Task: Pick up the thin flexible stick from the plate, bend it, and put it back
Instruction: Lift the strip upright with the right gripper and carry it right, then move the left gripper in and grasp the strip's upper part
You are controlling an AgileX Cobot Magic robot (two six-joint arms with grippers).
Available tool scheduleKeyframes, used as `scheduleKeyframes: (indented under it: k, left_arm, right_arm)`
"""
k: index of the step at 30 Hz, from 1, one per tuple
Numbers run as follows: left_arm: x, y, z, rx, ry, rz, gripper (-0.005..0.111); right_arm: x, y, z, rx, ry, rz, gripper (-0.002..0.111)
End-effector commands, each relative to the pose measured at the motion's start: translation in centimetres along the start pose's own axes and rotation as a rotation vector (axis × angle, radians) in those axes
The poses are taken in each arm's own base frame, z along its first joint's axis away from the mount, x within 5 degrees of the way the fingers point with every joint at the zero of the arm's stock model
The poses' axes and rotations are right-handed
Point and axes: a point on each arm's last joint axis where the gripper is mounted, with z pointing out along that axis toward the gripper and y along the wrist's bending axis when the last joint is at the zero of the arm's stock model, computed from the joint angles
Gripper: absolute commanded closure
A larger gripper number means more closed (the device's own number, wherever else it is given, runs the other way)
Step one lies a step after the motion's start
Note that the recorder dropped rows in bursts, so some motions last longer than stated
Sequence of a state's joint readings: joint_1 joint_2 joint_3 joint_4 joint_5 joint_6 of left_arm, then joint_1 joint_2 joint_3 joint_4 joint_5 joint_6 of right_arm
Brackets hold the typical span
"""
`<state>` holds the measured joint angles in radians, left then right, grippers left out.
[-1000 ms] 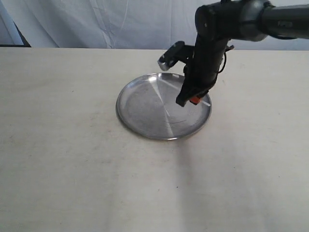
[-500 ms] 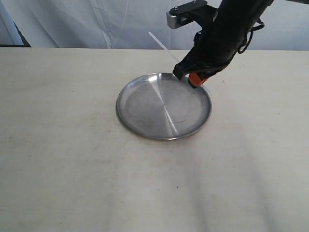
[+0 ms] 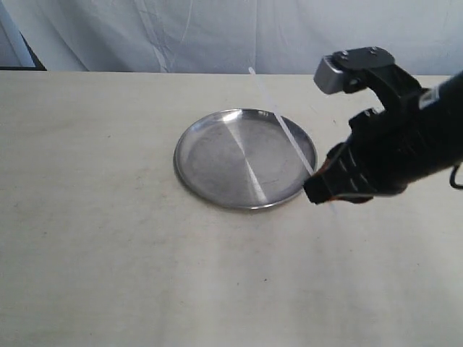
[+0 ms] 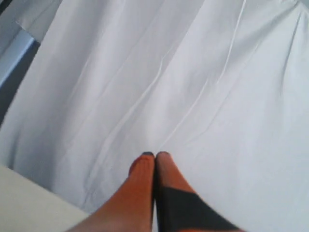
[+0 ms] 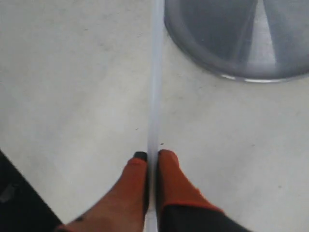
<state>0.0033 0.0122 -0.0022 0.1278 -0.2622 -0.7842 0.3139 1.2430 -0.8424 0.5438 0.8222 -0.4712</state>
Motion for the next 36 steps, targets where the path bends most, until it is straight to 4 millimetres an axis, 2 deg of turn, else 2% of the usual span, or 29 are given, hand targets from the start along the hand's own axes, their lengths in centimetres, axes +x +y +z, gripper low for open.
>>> scheduleKeyframes:
  k: [1,5,10,18,20,23,25,27,29,33,36]
  left_arm:
    - [0.4,-0.5,0.2,0.039,0.065,-0.009,0.107]
    - [0.1,-2.9,1.3,0.2,0.186,0.031,0.107]
    - [1.0,-6.5,3.3,0.499,0.525,0.05,0.107]
    - [0.7,-9.4,8.6,0.766,0.834,-0.253,0.107]
    - [1.3,-9.0,10.3,0.73,0.879,-0.305,0.107]
    - [2.3,-9.5,11.6,0.699,0.99,-0.461,0.107]
    - [2.9,-10.4,11.5,0.748,1.012,-0.502,0.107]
    - [2.9,-11.0,11.4,0.794,0.985,-0.501,0.107]
    - [2.9,-11.3,11.4,0.845,0.939,-0.446,0.107]
    - [2.7,-11.2,12.0,0.797,0.873,-0.452,0.107]
    - [3.4,-11.7,11.4,0.839,0.906,-0.382,0.107]
  right_arm:
    - [3.2,1.5,-1.2,-0.078,-0.084,0.03,0.109]
    - [5.4,2.5,-2.2,-0.126,-0.142,0.039,0.109]
    - [6.7,3.5,-3.4,-0.175,-0.224,0.051,0.109]
    - [8.4,4.7,-4.9,-0.24,-0.328,0.027,0.109]
    - [8.7,4.8,-5.0,-0.242,-0.349,0.029,0.109]
    - [9.4,5.0,-4.7,-0.289,-0.383,0.058,0.109]
    - [9.9,5.1,-4.3,-0.325,-0.41,0.06,0.109]
    - [10.1,4.6,-3.9,-0.284,-0.433,0.065,0.109]
    - [10.0,4.1,-3.7,-0.25,-0.465,0.084,0.109]
    - [9.6,4.3,-3.9,-0.274,-0.515,0.076,0.109]
    - [9.4,4.1,-3.6,-0.27,-0.505,0.093,0.109]
